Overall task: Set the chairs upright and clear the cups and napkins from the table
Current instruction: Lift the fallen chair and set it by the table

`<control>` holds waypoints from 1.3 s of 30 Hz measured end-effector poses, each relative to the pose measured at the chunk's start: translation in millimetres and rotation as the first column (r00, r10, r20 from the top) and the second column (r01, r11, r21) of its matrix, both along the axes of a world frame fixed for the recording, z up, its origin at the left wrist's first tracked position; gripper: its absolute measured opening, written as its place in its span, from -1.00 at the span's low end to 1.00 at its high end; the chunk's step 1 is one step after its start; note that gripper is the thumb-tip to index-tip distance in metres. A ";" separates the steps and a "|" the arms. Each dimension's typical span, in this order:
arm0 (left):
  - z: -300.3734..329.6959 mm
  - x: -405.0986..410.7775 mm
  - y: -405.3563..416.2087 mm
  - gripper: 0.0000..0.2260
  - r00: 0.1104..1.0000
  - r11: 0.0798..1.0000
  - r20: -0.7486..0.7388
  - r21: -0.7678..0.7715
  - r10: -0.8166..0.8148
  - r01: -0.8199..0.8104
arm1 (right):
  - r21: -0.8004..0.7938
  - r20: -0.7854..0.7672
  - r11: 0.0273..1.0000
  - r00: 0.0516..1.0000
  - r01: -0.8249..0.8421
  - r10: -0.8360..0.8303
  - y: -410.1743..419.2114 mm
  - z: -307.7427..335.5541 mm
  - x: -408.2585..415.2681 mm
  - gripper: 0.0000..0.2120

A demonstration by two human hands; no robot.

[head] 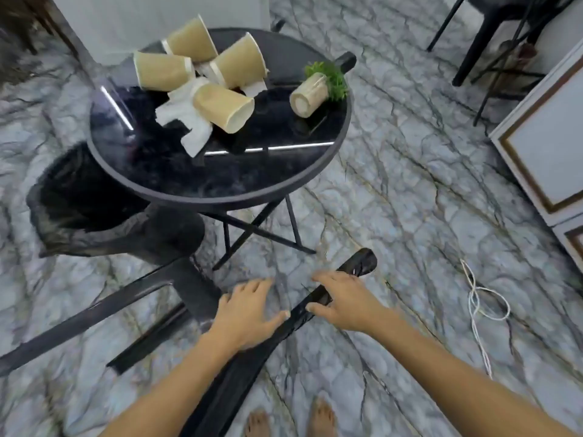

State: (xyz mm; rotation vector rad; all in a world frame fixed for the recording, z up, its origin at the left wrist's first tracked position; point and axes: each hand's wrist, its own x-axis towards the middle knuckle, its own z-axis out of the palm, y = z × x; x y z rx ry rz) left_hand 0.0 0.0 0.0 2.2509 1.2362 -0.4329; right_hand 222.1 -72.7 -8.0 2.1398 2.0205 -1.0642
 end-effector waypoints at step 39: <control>-50.4 -14.3 -51.7 -0.74 0.762 0.828 0.371 -0.420 0.531 -0.372 | 0.541 0.428 0.681 0.859 -0.493 0.281 37.7 -34.2 46.9 -0.32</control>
